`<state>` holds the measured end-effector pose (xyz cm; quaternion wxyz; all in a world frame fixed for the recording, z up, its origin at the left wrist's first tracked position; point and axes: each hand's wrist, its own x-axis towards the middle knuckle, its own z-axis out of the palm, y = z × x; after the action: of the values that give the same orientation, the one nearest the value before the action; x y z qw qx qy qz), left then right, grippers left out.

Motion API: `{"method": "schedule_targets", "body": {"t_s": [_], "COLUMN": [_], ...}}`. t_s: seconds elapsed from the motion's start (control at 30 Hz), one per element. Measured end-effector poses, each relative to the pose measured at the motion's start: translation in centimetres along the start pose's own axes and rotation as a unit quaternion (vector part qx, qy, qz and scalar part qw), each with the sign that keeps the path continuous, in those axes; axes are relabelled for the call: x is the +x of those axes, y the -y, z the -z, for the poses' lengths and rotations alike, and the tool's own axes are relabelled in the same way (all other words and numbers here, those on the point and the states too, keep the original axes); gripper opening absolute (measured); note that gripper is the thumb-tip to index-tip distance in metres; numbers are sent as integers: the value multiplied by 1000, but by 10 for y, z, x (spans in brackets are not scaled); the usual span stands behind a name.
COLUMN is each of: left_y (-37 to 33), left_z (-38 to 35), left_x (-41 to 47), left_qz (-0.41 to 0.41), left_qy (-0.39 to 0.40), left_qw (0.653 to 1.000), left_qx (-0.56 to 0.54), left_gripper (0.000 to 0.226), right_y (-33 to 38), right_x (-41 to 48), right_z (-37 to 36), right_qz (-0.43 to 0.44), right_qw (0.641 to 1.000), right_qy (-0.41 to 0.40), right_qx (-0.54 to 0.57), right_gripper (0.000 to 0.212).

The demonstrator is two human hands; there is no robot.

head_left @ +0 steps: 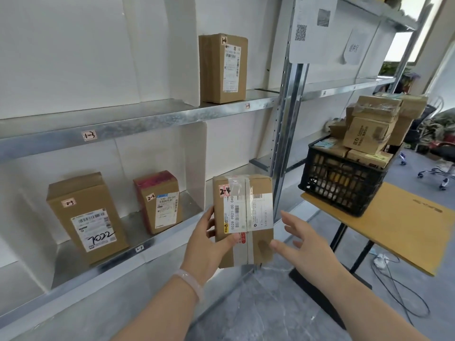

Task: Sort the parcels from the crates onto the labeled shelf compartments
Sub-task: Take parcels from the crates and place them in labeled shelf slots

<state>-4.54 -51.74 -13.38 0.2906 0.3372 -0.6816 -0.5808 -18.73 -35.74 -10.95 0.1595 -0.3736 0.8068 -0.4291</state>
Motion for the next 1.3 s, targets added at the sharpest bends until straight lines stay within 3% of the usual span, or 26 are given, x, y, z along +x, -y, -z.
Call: {"method": "schedule_targets", "body": {"t_s": [0.33, 0.73, 0.93, 1.3], "left_y": [18, 37, 63, 113], "left_z": [-45, -110, -99, -80], "left_x": [118, 275, 316, 354], "left_qz": [35, 53, 72, 68], "left_qy": [-31, -170, -195, -244], "left_qw": [999, 984, 978, 967], "left_qx": [2, -7, -15, 28], "left_gripper": [77, 77, 83, 83], "right_y": [-29, -92, -113, -125], "right_x": [138, 353, 404, 448], "right_z": [2, 39, 16, -34], "right_qz": [24, 24, 29, 83], "right_qw": [999, 978, 960, 931], "right_qy": [38, 200, 273, 332], "right_qx": [-17, -57, -61, -127], "right_gripper": [77, 75, 69, 73]}}
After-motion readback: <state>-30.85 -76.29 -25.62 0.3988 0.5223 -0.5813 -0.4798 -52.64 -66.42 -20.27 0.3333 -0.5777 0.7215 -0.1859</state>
